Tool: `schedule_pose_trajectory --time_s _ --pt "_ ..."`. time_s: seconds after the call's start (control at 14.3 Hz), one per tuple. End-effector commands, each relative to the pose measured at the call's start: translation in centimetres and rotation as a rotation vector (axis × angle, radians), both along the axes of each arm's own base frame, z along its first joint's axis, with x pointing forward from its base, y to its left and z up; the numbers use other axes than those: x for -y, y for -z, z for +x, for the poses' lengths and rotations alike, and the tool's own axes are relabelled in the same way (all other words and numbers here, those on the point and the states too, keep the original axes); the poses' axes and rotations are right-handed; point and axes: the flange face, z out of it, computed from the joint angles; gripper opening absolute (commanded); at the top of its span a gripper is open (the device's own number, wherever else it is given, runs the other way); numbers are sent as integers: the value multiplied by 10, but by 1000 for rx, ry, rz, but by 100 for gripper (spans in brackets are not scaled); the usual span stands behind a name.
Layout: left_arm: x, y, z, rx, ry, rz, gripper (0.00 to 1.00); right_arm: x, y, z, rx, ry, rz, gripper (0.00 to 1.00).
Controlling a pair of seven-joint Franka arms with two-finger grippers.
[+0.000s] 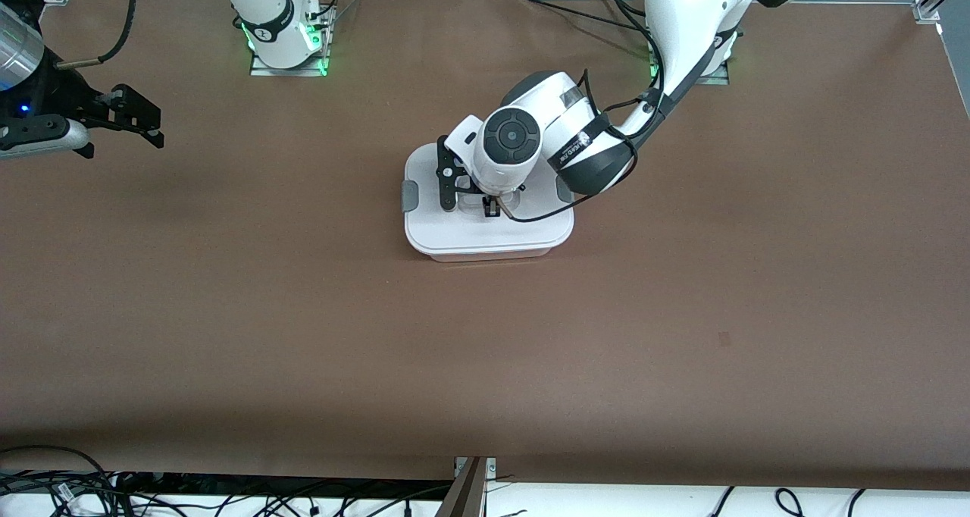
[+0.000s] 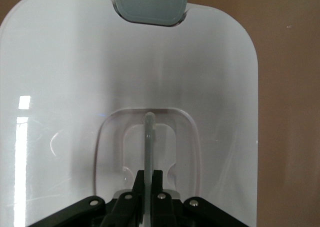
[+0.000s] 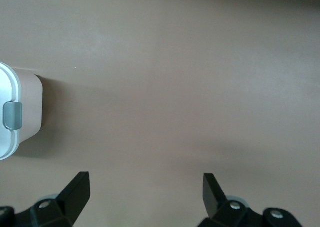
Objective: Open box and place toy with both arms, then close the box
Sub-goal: 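Press the lid down and release the handle with the left gripper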
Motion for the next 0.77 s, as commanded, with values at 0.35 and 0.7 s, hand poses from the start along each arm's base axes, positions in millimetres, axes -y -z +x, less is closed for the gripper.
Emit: schedule_pose_trajectory --time_s 0.35,0.7 --pt "-14 -34 -4 21 -74 73 100 -2 -6 -2 7 -10 -7 100" --pt "-84 -152 3 82 -394 193 100 -3 -7 -3 8 -10 -3 100"
